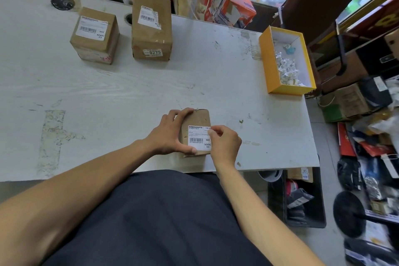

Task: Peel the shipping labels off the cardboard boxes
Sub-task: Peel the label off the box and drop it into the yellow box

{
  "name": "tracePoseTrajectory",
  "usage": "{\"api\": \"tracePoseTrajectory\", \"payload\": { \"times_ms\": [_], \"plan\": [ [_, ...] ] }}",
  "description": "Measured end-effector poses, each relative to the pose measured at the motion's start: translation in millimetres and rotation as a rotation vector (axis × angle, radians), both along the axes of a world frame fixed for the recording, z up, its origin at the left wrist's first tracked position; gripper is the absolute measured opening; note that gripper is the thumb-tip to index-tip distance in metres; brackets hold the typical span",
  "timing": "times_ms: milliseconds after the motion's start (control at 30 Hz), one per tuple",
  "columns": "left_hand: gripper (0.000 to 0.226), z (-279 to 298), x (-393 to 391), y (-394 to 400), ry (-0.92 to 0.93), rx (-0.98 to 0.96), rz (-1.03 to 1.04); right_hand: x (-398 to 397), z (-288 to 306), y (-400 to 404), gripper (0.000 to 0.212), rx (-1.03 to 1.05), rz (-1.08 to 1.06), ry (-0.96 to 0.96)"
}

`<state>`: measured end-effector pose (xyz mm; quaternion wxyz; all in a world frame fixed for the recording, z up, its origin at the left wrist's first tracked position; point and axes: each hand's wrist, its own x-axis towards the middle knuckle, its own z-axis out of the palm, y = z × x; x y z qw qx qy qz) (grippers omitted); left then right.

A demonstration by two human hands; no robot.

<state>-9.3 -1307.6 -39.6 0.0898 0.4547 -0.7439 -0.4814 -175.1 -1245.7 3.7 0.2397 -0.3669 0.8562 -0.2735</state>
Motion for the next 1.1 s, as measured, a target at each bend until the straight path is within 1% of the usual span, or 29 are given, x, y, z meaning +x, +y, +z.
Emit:
{"api": "tracePoseTrajectory", "payload": {
  "times_ms": [200, 400, 833, 1100],
  "plan": [
    [0.12, 0, 0, 1, 0.008, 0.003, 0.002, 0, -1, 2, 0.012, -0.026, 0.025, 0.041],
    [0.12, 0, 0, 1, 0.015, 0.004, 0.009, -1, 1, 1, 0.01, -0.038, 0.094, 0.069],
    [0.118, -2, 1, 1, 0.002, -0.001, 0.005, -5, -4, 4, 0.011, -0.102, 0.098, 0.012],
    [0.118, -1, 0, 1, -0.01, -0.015, 0.004, -11, -4, 3, 0.008, -0.081, 0.199, 0.036]
  ]
}}
